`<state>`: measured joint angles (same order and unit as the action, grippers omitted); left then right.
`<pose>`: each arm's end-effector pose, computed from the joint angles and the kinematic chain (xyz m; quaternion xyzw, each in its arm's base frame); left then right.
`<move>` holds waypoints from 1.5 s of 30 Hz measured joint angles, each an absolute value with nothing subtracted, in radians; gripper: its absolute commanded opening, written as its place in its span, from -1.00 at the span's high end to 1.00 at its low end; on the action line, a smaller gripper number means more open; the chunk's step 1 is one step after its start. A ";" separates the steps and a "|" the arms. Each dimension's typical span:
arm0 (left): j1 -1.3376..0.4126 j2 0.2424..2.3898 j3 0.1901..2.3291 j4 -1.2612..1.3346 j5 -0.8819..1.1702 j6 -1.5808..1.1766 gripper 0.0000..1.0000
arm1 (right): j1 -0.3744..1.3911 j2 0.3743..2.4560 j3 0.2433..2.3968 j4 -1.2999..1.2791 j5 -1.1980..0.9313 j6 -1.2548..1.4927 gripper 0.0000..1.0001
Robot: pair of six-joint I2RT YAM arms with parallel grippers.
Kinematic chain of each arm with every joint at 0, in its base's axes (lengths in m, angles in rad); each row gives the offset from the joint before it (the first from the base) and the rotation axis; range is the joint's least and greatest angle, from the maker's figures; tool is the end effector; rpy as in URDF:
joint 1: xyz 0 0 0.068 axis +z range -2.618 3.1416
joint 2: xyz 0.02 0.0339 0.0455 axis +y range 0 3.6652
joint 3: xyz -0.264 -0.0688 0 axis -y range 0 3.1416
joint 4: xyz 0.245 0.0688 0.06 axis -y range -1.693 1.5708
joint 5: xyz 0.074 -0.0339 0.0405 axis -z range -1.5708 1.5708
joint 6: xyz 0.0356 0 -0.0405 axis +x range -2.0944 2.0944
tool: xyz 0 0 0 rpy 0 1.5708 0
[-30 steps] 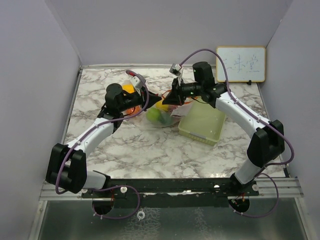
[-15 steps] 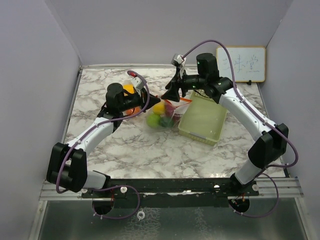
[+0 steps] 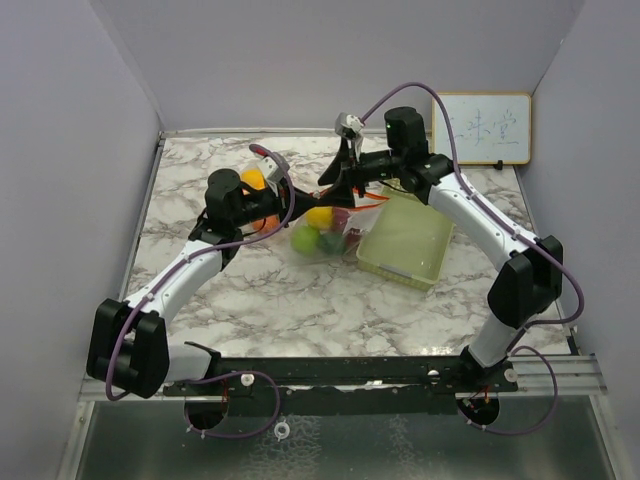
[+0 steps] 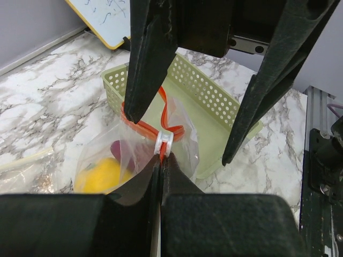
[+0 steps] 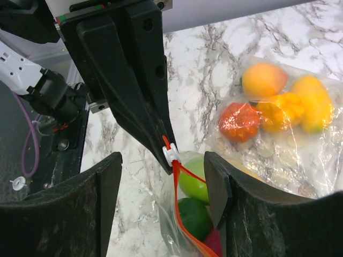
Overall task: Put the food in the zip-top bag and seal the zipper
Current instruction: Zip the zipper food storage bag at the center of the board.
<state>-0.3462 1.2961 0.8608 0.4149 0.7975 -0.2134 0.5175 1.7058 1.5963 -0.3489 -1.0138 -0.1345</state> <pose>0.2686 -0.1240 0.3167 0.3148 0.6388 -0.4447 0.5433 0.3230 0.2186 0.3669 -0.4806 0.6213 0.4926 0.3747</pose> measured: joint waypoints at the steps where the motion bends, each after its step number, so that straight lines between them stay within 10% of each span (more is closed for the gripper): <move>1: -0.346 1.291 0.857 0.414 0.798 -0.213 1.00 | 0.517 1.712 1.596 -0.341 -1.022 -0.136 -0.23; 20: -0.342 1.290 0.846 0.402 0.801 -0.214 1.00 | 0.517 1.732 1.539 -0.243 -1.091 -0.132 0.30; 29: -0.342 1.302 0.846 0.401 0.812 -0.215 1.00 | 0.516 1.753 1.539 -0.218 -1.090 -0.113 0.95; 45: -0.237 1.315 0.858 0.376 0.811 -0.216 1.00 | 0.492 1.700 1.448 -0.238 -0.877 -0.145 0.96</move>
